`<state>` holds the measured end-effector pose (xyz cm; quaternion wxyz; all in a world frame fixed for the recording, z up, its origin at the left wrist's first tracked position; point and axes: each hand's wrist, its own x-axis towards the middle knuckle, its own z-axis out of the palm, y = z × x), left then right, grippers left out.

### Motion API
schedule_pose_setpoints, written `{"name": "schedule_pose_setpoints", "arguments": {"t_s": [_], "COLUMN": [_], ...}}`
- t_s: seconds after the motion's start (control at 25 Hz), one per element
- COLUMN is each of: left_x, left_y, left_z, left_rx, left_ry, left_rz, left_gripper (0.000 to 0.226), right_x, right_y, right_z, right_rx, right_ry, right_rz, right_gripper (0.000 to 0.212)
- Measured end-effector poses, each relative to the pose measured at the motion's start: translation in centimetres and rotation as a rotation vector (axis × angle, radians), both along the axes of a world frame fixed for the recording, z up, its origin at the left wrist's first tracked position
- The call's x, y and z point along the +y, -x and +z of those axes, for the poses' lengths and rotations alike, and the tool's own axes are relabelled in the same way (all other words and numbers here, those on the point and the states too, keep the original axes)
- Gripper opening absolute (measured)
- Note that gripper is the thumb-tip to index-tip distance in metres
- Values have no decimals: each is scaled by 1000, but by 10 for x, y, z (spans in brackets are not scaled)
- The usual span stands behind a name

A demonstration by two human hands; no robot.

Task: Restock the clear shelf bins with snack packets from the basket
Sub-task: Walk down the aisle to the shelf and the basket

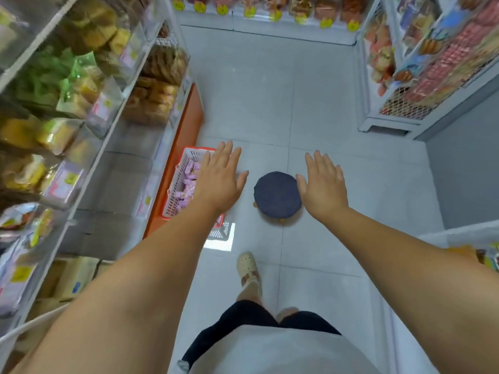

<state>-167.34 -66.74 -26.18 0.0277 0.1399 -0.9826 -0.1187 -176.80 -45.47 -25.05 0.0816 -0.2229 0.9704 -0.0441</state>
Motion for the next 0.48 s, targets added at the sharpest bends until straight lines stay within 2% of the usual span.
{"name": "schedule_pose_setpoints", "arguments": {"t_s": [0.24, 0.48], "left_x": [-36, -82], "left_y": [110, 173], "left_z": [-2, -5], "left_rx": [-64, -61], "left_ry": [-53, -40], "left_rz": [24, 307], "left_gripper": [59, 58], "right_x": [-52, -122], "right_y": [123, 240], "right_z": [0, -6], "right_rx": [-46, -35], "right_ry": [-16, -65], "right_rz": [69, 334], "right_gripper": [56, 54]}}
